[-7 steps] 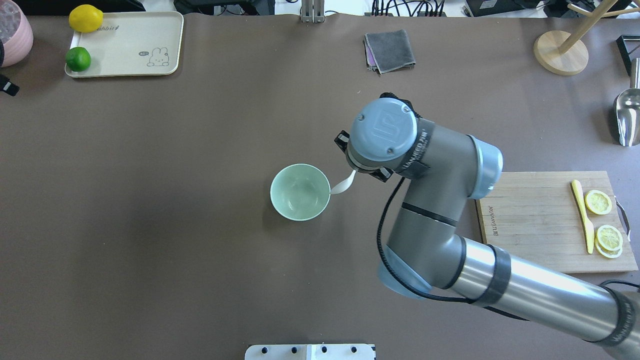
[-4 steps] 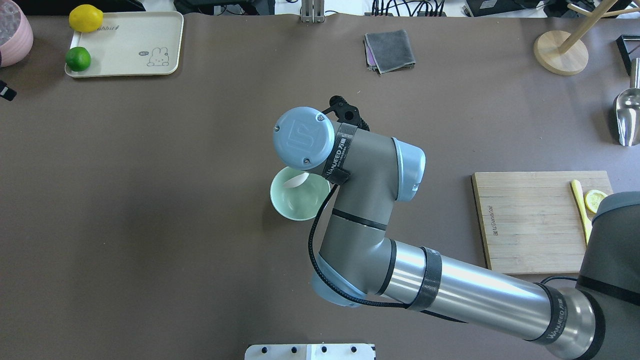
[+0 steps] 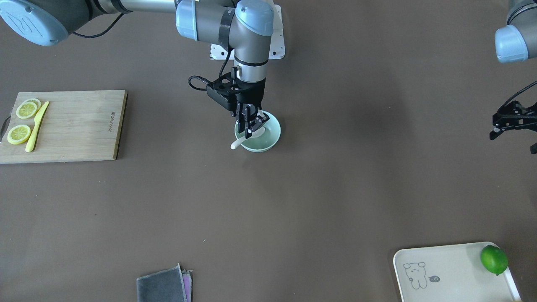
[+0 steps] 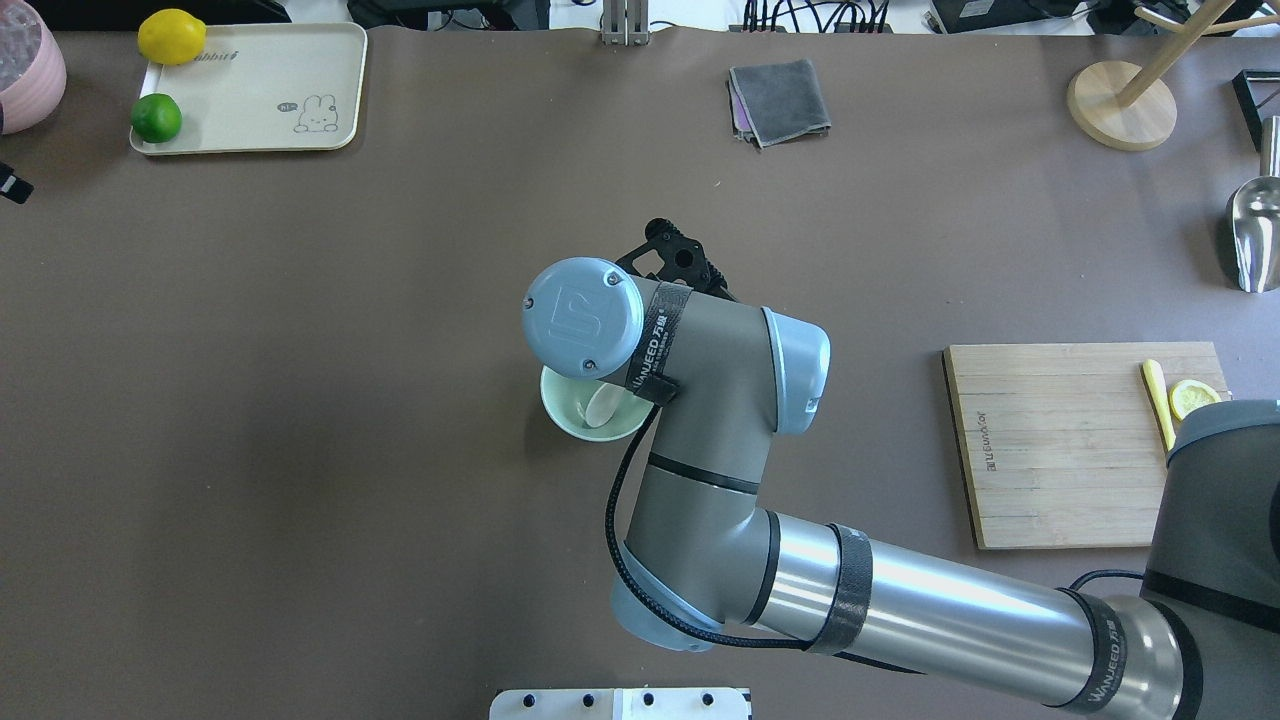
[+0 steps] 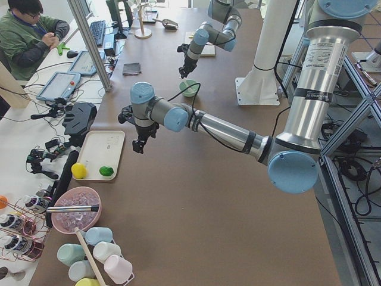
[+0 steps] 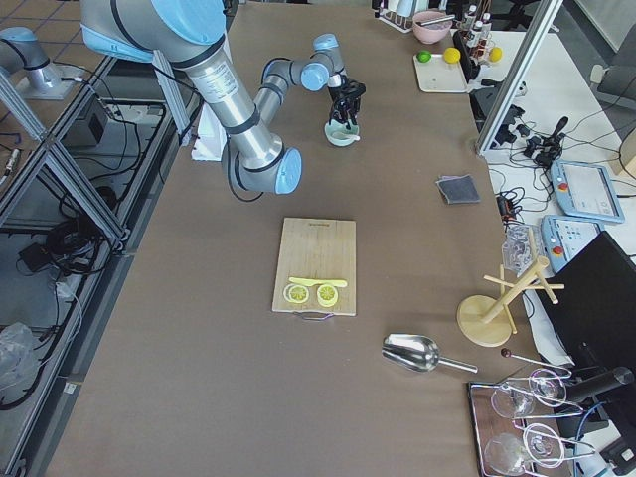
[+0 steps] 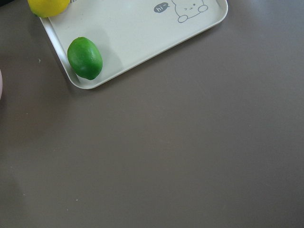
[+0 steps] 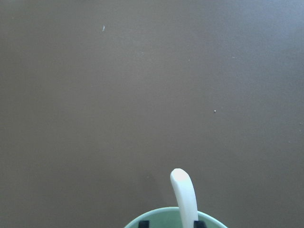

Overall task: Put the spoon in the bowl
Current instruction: 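Lower the spoon into the bowl and open the right gripper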

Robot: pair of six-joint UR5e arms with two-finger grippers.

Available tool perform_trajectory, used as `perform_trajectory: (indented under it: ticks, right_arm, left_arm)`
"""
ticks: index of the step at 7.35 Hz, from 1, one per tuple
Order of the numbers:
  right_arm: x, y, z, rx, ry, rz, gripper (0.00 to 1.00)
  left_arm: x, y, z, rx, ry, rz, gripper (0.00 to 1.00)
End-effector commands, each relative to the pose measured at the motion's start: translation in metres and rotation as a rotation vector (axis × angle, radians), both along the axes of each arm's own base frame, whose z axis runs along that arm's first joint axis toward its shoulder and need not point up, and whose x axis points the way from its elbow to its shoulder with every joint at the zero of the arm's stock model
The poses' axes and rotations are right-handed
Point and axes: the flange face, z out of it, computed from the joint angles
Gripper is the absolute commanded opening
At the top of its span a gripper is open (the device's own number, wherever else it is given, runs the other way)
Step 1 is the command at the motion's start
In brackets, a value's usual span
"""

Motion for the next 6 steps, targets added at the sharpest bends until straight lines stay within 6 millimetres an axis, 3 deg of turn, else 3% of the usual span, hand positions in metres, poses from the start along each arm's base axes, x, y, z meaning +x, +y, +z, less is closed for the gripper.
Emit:
perform_trajectory:
  ticks: [1,2,3,4,5,6]
  right_arm:
    - [0.022,0.003,-0.010,0.067,0.039,-0.072,1.00]
    - [0.050,-0.003,-0.010,0.106,0.051,-0.108,1.00]
    - [0.097,-0.014,0.012,0.129,0.052,-0.191,1.00]
    - [0.141,-0.027,0.035,0.142,0.053,-0.268,1.00]
    - [0.177,-0.045,0.049,0.162,0.064,-0.335,1.00]
    - [0.215,-0.060,0.076,0.194,0.087,-0.441,1.00]
  left_arm:
    - [0.000,0.000,-0.001,0.002,0.000,0.001,0.99]
    - [0.000,0.001,-0.001,0.011,-0.002,0.007,0.99]
    - [-0.005,0.006,0.003,0.019,-0.005,0.002,0.99]
    - [-0.007,0.028,0.049,-0.030,-0.018,0.001,0.99]
    - [-0.015,0.038,0.079,-0.065,-0.030,-0.004,0.99]
    - [-0.042,0.044,0.087,-0.078,-0.027,-0.051,0.99]
